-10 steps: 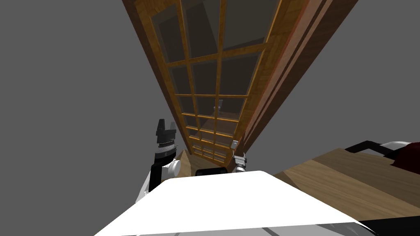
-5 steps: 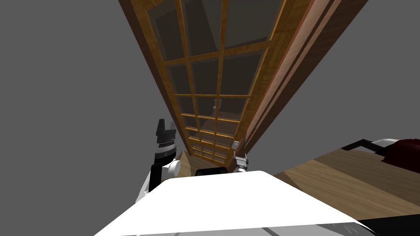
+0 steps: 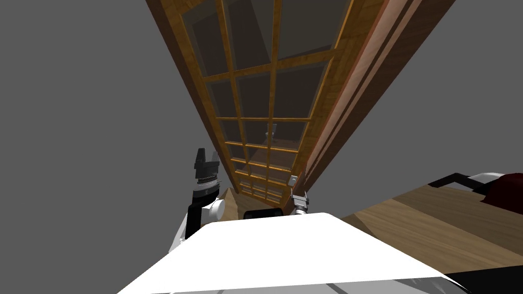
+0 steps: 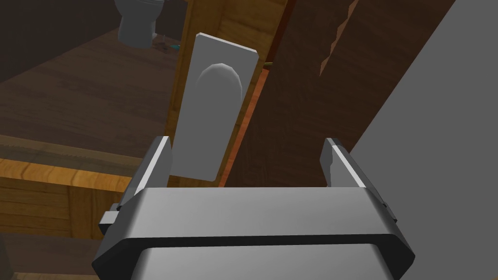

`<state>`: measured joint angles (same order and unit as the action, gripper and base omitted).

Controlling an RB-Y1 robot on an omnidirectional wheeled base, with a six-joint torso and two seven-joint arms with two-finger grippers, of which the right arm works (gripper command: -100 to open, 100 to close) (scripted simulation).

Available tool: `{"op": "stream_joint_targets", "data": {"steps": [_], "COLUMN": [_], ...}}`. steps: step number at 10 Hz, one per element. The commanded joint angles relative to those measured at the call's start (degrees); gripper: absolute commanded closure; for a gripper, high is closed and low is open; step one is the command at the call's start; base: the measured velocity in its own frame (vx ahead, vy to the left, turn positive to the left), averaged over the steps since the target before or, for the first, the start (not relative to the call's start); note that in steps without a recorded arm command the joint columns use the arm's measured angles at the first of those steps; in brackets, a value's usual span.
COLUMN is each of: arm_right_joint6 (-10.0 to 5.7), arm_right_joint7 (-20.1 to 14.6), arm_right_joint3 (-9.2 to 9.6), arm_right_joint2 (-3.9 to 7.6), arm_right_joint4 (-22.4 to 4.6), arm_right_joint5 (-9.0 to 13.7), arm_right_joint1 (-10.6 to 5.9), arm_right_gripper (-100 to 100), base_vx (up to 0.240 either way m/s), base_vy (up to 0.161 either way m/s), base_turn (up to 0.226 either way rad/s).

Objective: Push the door open

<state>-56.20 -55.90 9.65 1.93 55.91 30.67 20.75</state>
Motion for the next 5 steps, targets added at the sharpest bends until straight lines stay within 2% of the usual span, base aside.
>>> {"op": "stream_joint_targets", "data": {"steps": [1, 2, 3, 5], "arm_right_joint6": [0.11, 0.11, 0.27, 0.27], "arm_right_joint7": [-0.18, -0.18, 0.37, 0.45], "arm_right_joint3": [-0.76, -0.76, -0.88, -0.98], "arm_right_joint2": [1.02, 1.02, 1.39, 1.30], "arm_right_joint4": [0.04, 0.04, 1.18, 1.38], "arm_right_joint5": [0.04, 0.04, 0.26, 0.27], "arm_right_joint1": [-2.79, -2.79, -1.43, -1.55], "arm_right_gripper": [-100, -100, -100, -100], "base_vx": [0.008, -0.007, 0.045, 0.045], "base_vy": [0.004, 0.007, 0.045, 0.036], "base_turn": [-0.028, 0.015, -0.074, -0.053]}}
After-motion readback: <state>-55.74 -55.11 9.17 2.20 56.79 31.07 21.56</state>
